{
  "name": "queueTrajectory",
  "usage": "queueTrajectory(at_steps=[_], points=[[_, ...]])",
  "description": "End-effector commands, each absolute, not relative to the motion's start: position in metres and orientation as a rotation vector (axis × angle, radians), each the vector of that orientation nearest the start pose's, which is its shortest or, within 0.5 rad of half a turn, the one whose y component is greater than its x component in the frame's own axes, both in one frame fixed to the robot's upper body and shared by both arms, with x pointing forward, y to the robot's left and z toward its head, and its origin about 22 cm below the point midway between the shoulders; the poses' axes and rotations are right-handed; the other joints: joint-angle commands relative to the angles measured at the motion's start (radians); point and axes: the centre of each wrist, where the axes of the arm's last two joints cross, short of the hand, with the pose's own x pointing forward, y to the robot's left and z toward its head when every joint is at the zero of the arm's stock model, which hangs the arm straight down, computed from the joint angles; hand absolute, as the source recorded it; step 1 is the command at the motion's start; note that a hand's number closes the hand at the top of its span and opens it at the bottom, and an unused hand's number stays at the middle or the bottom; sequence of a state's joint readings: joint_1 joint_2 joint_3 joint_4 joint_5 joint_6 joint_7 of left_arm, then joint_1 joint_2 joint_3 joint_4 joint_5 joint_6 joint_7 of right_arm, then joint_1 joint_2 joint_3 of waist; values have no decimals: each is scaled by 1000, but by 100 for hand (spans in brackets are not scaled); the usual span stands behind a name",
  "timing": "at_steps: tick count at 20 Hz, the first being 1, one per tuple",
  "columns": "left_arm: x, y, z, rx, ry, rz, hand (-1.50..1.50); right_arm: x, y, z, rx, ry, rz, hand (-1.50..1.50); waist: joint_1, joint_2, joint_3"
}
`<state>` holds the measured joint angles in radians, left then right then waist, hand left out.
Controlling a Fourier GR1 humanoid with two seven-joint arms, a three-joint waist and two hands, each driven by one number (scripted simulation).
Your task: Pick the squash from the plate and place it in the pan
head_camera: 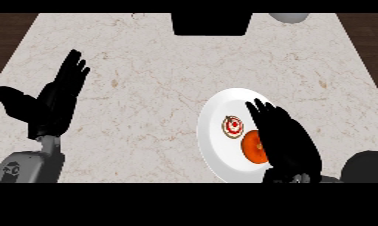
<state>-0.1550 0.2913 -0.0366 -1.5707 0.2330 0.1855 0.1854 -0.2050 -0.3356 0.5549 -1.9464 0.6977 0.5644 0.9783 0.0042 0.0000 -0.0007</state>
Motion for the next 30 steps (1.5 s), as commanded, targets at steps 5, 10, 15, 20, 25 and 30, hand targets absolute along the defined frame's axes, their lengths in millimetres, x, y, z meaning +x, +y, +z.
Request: queueTrajectory(at_steps=[5,10,15,20,25,30], points=[[276,266,60,113,-1515,40,0,227,-139,87,-879,-717,1280,-150,-3,-1,1],[277,258,59,102,-1518,27,0,231,-141,52,-861,-734,1305,-150,-3,0,1],[264,258,67,91,-1523,43,0,235,-150,49,-843,-687,1314,-150,-2,-1,1],[268,265,73,108,-1521,30,0,257,-169,24,-834,-731,1280,-150,-1,0,1],[286,272,59,118,-1514,35,0,250,-145,34,-804,-753,1262,-150,-5,0,1],[272,260,55,100,-1526,51,0,272,-153,14,-780,-707,1284,-150,-2,0,1]])
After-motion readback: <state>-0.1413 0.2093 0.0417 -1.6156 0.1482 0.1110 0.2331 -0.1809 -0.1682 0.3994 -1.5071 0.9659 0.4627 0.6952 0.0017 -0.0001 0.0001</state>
